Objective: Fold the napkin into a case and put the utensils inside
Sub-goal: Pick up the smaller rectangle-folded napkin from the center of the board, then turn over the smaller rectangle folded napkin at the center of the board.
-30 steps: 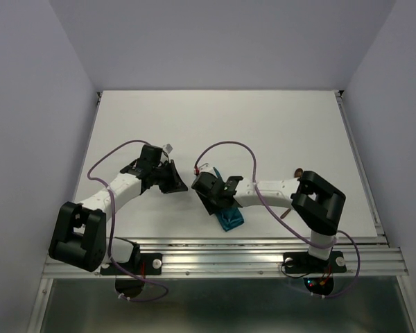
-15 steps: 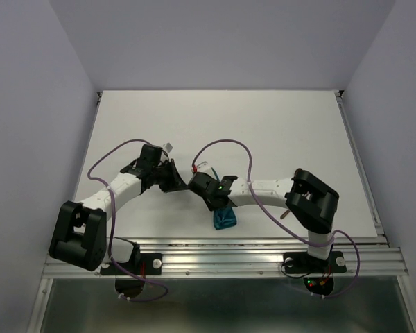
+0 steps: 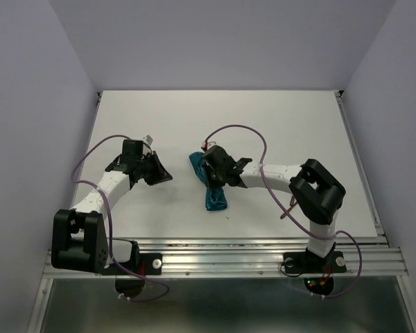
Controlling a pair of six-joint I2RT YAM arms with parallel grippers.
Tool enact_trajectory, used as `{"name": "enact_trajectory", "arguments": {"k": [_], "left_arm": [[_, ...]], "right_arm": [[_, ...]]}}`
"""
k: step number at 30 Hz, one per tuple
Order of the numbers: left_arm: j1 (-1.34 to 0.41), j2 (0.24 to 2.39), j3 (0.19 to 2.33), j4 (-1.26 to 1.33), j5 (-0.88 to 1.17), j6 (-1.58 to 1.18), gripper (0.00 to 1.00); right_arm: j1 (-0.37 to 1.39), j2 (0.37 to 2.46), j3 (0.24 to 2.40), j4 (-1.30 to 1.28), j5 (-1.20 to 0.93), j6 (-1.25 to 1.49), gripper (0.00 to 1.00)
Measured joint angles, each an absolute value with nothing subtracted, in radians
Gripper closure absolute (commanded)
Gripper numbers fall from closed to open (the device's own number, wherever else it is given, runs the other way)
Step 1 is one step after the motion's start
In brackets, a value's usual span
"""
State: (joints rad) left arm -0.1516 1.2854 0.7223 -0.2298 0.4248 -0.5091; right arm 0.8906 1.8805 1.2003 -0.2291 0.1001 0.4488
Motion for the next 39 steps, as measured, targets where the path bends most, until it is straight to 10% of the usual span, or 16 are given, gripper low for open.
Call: {"name": "enact_trajectory", "arguments": {"k": [39], "left_arm": [[-0.017, 1.265, 0.805, -0.287, 0.418, -0.451, 1.0]], "right_arm": [[0.696, 2.092, 1.084, 0.606, -0.666, 0.865, 0.99]]}}
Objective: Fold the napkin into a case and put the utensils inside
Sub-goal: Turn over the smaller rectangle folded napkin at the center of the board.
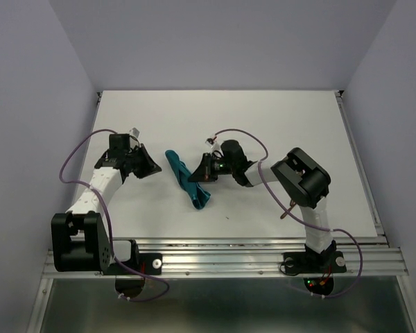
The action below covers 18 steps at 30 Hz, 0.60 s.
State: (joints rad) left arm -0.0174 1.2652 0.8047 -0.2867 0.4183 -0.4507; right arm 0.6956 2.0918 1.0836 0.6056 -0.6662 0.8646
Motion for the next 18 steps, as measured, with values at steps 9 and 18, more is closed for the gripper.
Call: {"name": "enact_trajectory", "arguments": {"k": [9, 18], "left_arm": [[-0.048, 1.399, 0.809, -0.205, 0.427, -0.473, 1.0], [-0.112, 1.557, 0.896, -0.123, 0.434, -0.512, 1.0]], "right_arm": [[0.658, 2.098, 1.044, 0.645, -0.698, 0.888, 0.99], [0.647, 2.104, 1.038, 0.667, -0.717, 0.902, 0.99]]}}
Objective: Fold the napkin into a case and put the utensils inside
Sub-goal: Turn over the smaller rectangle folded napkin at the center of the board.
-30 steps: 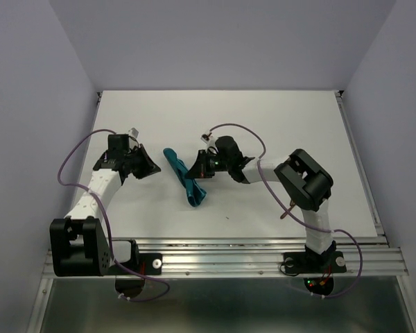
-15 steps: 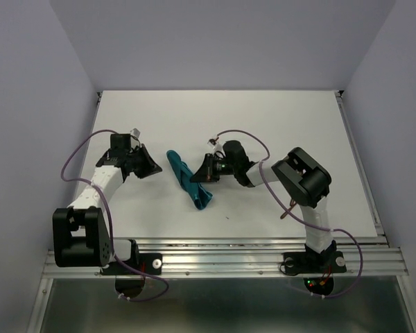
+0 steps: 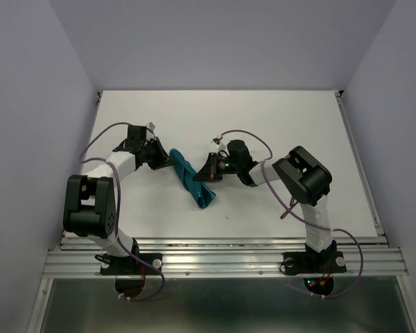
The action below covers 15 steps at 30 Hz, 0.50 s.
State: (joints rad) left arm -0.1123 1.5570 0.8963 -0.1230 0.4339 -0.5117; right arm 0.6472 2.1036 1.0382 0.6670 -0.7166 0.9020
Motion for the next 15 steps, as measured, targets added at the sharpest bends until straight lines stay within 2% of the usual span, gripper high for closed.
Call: {"name": "enact_trajectory", "arguments": {"k": [11, 13, 15], "left_arm": [[-0.173, 1.68, 1.023, -0.076, 0.437, -0.536, 1.0], [-0.183, 1.701, 1.041, -0.075, 0.437, -0.54, 1.0], [-0.192, 1.722, 1.066, -0.074, 0.437, -0.543, 1.0]], "right_arm": [[0.634, 2.107, 1.037, 0.668, -0.724, 0.913, 0.98], [0.631, 2.107, 1.037, 0.668, -0.724, 0.913, 0.84], [0.627, 2.108, 1.037, 0.668, -0.723, 0.914, 0.65]]}}
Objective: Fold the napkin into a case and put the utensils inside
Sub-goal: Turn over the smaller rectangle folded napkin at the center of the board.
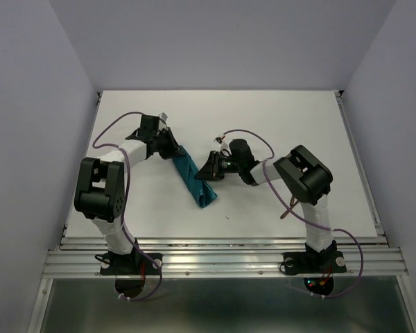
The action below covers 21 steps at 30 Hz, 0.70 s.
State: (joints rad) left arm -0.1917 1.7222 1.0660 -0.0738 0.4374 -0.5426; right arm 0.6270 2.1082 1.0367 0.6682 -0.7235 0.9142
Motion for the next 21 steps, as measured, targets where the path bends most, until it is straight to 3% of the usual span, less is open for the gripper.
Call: {"name": "enact_trajectory", "arguments": {"k": [1, 2, 4, 7, 11, 18, 20, 21], "left_arm": [[-0.2, 1.74, 1.084, -0.071, 0.438, -0.544, 1.0], [-0.204, 1.747, 1.094, -0.07, 0.439, -0.545, 1.0], [-0.217, 1.78, 1.127, -0.066, 0.442, -0.547, 1.0], [-0.229, 1.829, 1.162, -0.05, 0.447, -0.55, 1.0], [-0.241, 1.875, 1.183, -0.041, 0.456, -0.555, 1.0], [-0.254, 1.921, 1.234, -0.043, 0.468, -0.56, 1.0], [-0.254, 1.921, 1.246, -0.044, 0.466, -0.56, 1.0], [-0.254, 1.921, 1.25, -0.045, 0.465, -0.559, 1.0]], "right_arm": [[0.622, 2.108, 1.035, 0.67, -0.725, 0.916, 0.45], [0.622, 2.108, 1.033, 0.673, -0.725, 0.913, 0.39], [0.616, 2.108, 1.028, 0.675, -0.723, 0.915, 0.29], [0.604, 2.107, 1.008, 0.684, -0.723, 0.916, 0.24], [0.595, 2.07, 0.984, 0.662, -0.703, 0.892, 0.21], [0.595, 1.929, 0.973, 0.395, -0.526, 0.741, 0.17], [0.595, 1.868, 0.956, 0.312, -0.448, 0.701, 0.22], [0.595, 1.833, 0.946, 0.271, -0.414, 0.684, 0.36]]}}
